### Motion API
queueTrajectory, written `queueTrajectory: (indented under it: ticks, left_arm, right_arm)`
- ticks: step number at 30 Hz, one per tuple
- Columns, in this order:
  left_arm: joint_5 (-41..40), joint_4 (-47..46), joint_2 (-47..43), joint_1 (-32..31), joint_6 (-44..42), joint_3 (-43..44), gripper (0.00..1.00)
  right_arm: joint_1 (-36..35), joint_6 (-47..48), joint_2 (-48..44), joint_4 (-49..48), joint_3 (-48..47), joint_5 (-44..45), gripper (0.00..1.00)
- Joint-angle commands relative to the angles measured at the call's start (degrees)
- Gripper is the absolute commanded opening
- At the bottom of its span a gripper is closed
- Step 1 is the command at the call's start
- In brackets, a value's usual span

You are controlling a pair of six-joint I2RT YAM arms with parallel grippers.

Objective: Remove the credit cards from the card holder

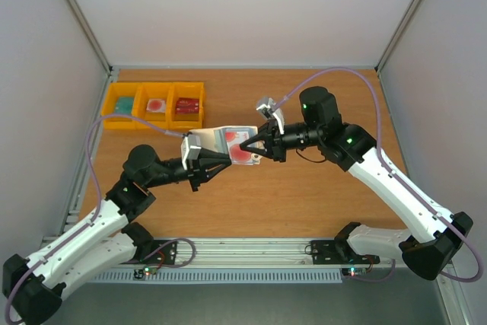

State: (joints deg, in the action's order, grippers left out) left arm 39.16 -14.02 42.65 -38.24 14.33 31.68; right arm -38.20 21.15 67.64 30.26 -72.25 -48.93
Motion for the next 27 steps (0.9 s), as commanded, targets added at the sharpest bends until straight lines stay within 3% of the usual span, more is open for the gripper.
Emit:
queueTrajectory:
  ticks: [1, 4, 7, 14, 17, 27]
  left_arm:
    - [1.86, -7.09, 0.1, -0.29, -1.32, 0.13, 0.13]
    - [1.92, -8.66, 0.31, -0.3, -1.24, 1.0, 0.16]
    - [-0.97, -7.73, 0.25, 0.99, 5.01, 3.53, 0.19]
    - [1.74, -7.97, 0.76, 2.8, 11.79, 5.83, 0.21]
    - [5.34, -8.48, 1.07, 2.8, 11.11, 7.22, 0.22]
    - [3.63, -6.12, 4.09, 0.89, 9.83, 7.77, 0.3]
  right_arm:
    - [-1.4, 2.22, 0.05, -4.51, -0.31, -7.58, 0.02]
    - [-1.42, 4.49, 0.88, -3.24, -0.6, -7.66, 0.02]
    - [-1.39, 7.2, 0.92, -0.99, -1.36, -8.92, 0.02]
    - [-1.38, 9.22, -0.16, -0.52, -1.8, -9.25, 0.02]
    - [-1.23, 9.78, 0.22, -0.12, -1.92, -7.52, 0.02]
    - [-1.03, 8.97, 0.98, -2.38, -3.46, -11.1, 0.02]
